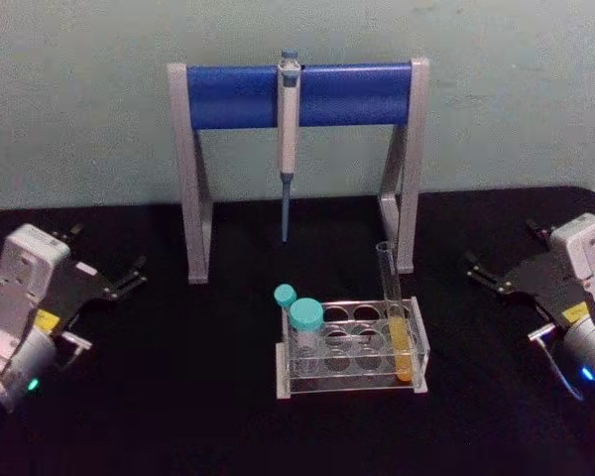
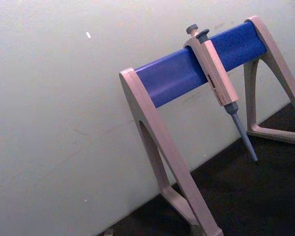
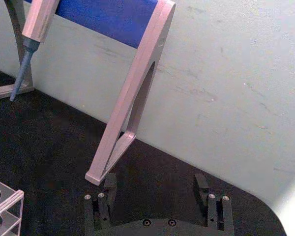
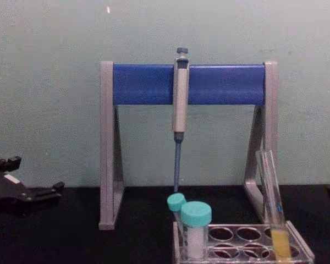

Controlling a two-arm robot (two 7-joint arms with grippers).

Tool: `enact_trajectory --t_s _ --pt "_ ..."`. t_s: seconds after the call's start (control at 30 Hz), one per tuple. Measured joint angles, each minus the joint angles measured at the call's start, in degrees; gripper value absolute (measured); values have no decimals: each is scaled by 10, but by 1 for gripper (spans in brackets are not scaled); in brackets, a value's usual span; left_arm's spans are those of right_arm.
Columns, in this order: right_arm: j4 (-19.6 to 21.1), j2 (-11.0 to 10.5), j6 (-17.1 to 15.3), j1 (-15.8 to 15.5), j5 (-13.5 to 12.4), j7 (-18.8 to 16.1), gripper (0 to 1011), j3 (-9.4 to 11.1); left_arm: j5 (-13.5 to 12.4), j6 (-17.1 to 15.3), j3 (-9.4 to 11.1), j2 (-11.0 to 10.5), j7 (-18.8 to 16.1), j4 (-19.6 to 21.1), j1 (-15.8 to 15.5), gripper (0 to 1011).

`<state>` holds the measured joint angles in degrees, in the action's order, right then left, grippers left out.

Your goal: Pick up the test tube from the test tube rack, shake it, then place it back into the test tube rack.

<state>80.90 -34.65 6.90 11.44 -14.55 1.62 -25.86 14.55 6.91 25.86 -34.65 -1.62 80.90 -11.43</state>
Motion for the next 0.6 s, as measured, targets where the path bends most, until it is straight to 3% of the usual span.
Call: enact_trajectory --t_s 0.6 --pt "0 0 0 0 0 0 1000 0 0 0 0 0 0 0 0 1001"
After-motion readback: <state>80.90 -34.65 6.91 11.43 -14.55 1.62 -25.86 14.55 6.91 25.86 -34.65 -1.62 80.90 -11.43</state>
